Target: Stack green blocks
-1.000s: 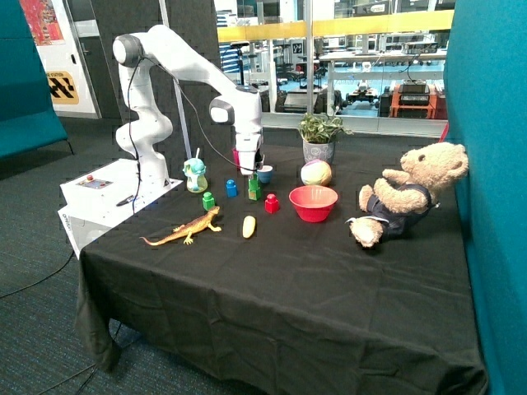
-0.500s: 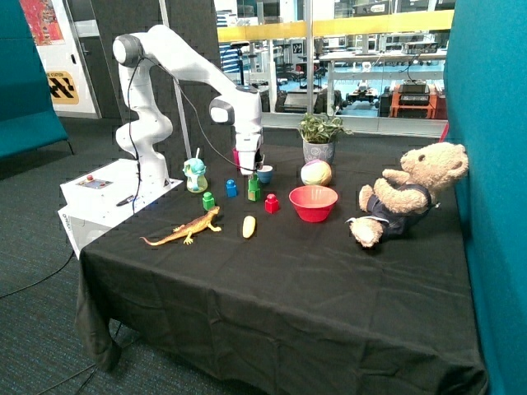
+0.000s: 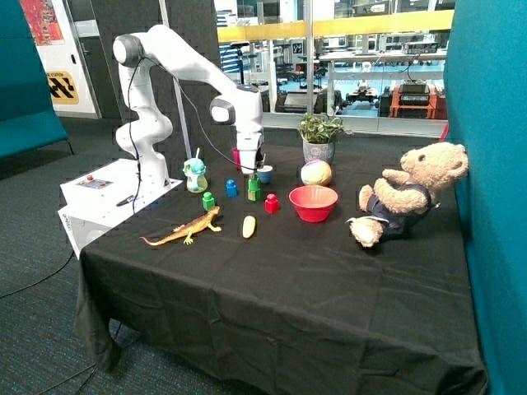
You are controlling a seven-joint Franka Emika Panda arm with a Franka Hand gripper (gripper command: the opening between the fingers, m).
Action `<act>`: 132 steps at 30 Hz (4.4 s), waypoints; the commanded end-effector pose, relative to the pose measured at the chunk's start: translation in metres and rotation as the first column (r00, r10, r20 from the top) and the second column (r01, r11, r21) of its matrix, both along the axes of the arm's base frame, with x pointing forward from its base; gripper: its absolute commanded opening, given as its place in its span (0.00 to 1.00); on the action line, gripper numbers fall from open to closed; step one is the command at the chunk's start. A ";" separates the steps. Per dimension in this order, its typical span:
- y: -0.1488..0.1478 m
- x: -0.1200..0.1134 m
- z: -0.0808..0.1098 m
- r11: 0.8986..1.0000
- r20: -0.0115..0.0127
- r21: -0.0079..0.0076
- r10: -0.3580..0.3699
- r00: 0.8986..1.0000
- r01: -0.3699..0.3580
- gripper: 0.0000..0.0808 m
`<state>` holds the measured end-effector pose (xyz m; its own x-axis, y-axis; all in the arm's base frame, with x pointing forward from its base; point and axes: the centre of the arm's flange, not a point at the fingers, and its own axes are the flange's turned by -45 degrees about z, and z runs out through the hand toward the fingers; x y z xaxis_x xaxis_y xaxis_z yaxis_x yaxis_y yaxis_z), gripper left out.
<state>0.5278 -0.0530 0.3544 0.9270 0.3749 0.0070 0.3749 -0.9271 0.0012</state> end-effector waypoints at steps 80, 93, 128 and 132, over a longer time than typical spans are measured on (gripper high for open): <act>-0.089 -0.098 0.015 1.000 -0.007 -0.001 -0.030 1.000 0.030 0.59; -0.104 -0.115 0.007 0.999 -0.007 -0.001 -0.048 0.999 0.048 0.55; -0.115 -0.111 -0.017 0.999 -0.007 -0.001 -0.054 0.999 0.054 0.60; -0.117 -0.107 -0.018 0.998 -0.007 -0.001 -0.057 0.998 0.057 0.63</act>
